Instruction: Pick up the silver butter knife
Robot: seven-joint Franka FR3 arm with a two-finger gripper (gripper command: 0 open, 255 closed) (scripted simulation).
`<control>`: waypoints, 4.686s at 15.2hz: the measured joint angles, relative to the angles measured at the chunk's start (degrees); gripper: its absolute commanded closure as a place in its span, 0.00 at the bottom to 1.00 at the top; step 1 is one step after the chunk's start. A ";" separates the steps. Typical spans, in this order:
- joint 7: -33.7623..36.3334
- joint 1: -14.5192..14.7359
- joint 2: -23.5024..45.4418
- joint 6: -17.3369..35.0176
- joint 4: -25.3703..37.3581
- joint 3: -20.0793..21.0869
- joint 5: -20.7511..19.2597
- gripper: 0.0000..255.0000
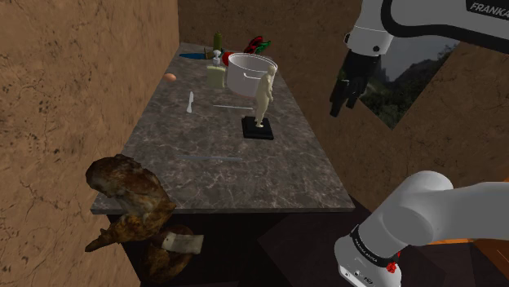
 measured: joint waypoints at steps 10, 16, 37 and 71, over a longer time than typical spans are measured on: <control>-7.23 3.31 12.83 13.38 -0.79 0.37 -1.06 0.00; -11.95 5.55 24.74 22.42 2.04 1.46 -1.88 0.00; -24.57 12.78 65.39 39.18 25.28 7.24 -9.92 0.00; -25.79 13.65 66.68 36.34 29.38 7.97 -10.21 1.00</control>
